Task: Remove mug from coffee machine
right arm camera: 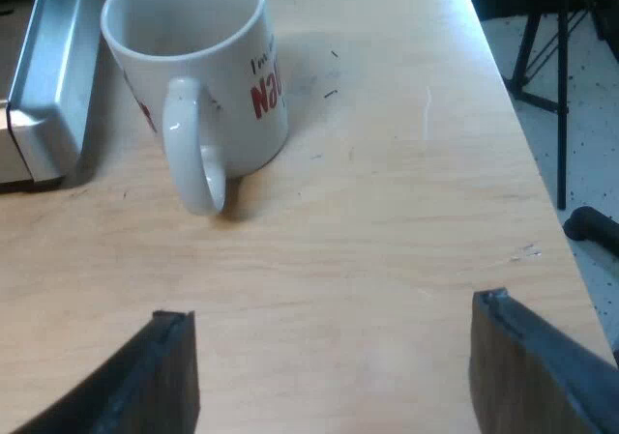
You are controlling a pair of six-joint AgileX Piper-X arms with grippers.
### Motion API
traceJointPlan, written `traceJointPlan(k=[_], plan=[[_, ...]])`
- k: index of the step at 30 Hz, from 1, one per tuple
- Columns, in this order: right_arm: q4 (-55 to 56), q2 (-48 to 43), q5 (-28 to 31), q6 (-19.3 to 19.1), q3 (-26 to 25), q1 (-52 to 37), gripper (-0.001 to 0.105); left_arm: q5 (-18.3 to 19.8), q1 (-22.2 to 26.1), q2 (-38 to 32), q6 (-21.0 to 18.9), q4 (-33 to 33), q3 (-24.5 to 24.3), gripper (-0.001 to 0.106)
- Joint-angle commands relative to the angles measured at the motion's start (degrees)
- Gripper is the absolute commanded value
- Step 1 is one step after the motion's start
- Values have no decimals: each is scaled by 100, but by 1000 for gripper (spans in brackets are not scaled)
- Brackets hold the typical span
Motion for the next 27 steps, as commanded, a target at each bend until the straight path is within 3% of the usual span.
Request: traceJointPlan(k=[1, 27], plan=[[-22, -252, -25, -65, -42, -1, 62, -26, 10, -225, 31, -199, -8, 79], [-33, -252, -7, 28, -43, -1, 62, -26, 10, -235, 113, -199, -8, 79]])
